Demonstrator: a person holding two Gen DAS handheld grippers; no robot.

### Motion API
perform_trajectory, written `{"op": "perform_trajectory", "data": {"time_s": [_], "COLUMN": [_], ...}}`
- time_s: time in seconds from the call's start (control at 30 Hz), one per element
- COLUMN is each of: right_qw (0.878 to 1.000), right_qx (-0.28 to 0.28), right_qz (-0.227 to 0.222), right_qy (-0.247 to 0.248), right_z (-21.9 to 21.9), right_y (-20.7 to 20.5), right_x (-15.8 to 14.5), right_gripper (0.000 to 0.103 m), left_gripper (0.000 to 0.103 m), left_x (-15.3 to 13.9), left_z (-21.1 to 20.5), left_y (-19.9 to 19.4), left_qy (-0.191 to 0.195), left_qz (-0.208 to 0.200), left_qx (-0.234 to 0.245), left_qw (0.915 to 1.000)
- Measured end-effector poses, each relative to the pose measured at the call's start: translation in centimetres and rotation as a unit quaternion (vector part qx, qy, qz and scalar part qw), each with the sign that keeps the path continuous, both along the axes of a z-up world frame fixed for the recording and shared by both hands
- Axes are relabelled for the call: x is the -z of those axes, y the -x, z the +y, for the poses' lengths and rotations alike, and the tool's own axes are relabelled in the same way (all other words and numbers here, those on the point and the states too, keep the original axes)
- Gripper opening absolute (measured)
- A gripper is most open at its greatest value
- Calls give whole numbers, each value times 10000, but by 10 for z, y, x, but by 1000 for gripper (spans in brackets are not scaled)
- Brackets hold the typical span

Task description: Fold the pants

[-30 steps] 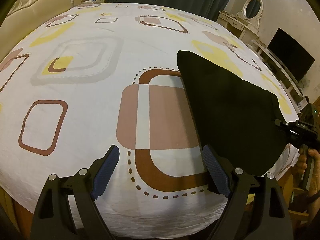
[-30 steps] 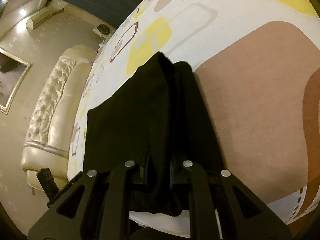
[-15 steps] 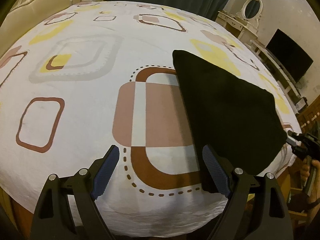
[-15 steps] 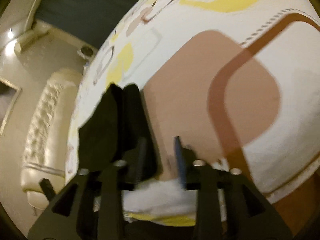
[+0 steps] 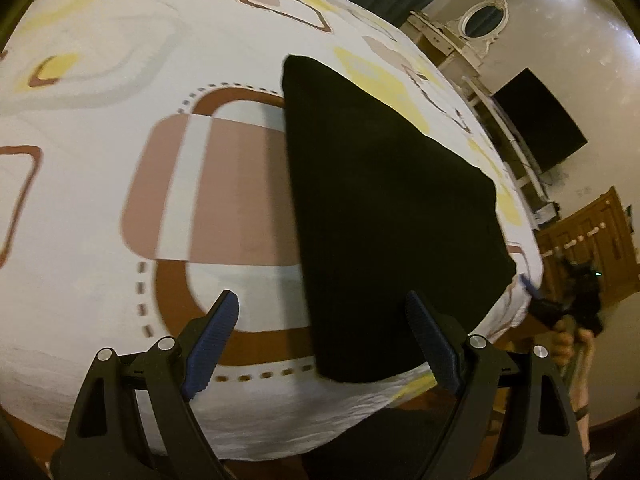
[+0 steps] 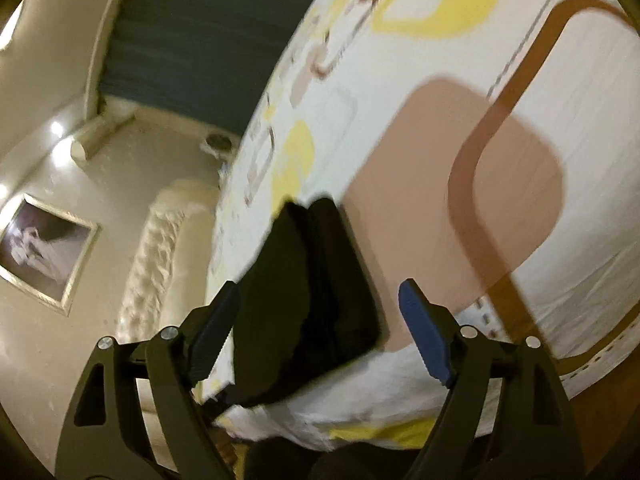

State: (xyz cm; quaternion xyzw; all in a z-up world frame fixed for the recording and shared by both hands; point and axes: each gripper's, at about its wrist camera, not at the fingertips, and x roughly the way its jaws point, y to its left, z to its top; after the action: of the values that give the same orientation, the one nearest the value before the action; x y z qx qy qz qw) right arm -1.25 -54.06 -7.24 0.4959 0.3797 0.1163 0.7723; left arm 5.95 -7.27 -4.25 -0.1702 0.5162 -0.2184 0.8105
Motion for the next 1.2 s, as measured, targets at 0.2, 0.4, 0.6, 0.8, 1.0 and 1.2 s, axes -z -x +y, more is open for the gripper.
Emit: {"op": "perform_trajectory", "data": {"time_s": [0.2, 0.4, 0.6, 0.8, 1.0, 1.2], "right_qw": [9974, 9959, 9894, 9912, 9911, 9889], "right_qx": [-563, -788, -1138, -1048, -1081, -1329], "right_qz": [333, 320, 307, 196, 158, 146], "right_qy": [312, 305, 844, 786, 758, 650], "right_z": [39, 58, 77, 79, 92, 122], "right_y": [-29, -46, -49, -47, -47, -57], "right_x": [23, 30, 29, 25, 20, 19], "right_gripper": [81, 82, 41, 36, 35, 35], "left_gripper": [84, 84, 46, 34, 33, 33], "left_x": [10, 16, 15, 1, -7, -14], "left_z": [-9, -16, -27, -29, -17, 12], "left_y": [-14, -22, -23, -18, -18, -18], "left_qy": [445, 752, 581, 215, -23, -273], "left_qz": [291, 349, 255, -30, -74, -147], "left_qx": [44, 84, 202, 292, 291, 105], "left_qw": [9986, 9965, 9978, 9993, 9995, 9995]}}
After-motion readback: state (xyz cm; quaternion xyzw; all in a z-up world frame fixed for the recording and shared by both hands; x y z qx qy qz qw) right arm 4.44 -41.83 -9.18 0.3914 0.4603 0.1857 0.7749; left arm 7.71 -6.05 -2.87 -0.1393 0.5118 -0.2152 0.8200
